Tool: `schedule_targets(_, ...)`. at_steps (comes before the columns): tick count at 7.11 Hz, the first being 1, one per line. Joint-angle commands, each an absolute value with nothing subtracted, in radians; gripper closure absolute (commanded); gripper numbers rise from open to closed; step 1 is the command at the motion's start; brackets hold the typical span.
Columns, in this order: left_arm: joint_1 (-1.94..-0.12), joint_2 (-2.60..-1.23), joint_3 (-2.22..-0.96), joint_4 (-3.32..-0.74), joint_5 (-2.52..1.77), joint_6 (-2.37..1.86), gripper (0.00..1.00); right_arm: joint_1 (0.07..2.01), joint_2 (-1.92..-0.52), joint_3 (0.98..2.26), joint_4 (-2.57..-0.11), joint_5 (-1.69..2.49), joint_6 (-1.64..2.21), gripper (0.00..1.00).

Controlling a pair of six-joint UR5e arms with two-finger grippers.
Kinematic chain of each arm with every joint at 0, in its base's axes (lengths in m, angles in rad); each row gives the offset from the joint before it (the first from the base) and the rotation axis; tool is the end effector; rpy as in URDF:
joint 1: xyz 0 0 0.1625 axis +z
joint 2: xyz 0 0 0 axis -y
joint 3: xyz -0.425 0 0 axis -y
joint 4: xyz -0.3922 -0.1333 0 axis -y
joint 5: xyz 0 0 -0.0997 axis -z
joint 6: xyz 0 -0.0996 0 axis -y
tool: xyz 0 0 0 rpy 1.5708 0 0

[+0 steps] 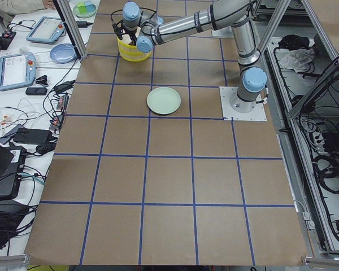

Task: Stack buns with steamer

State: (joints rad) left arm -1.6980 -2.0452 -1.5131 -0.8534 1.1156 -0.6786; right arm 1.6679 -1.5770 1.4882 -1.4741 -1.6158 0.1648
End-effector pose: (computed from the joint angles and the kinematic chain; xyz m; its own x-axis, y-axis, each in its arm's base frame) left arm -0.2612 -0.6466 0.3259 -0.7567 -0.4055 0.5128 -0.4545 0.8901 0.0330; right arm 0.1754 -0.4721 0.5220 -0.9967 0.0674 0.0457 0.0675 0.9977 0.0004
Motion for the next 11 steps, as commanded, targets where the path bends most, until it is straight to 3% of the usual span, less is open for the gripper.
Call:
schedule_targets(1, -1.636, -1.958, -1.52, -1.046, 1.327, -0.315, 0.0, 1.669, -1.577, 1.488, -1.474, -1.614, 0.164, 0.0)
schedule_targets(3, -1.522, -1.867, -1.522, -1.291, 1.507, -0.032, 0.0, 1.669, -1.575, 1.488, -1.477, -1.612, 0.164, 0.0)
schedule_targets(5, -1.509, -1.765, -1.523, -1.463, 1.611, -0.026, 0.0, 1.669, -1.566, 1.486, -1.535, -1.614, 0.158, 0.0)
schedule_targets(11, -1.519, -1.54, -1.531, -1.517, 1.598, -0.025, 0.0, 1.667, -1.543, 1.489, -1.604, -1.634, 0.047, 0.0)
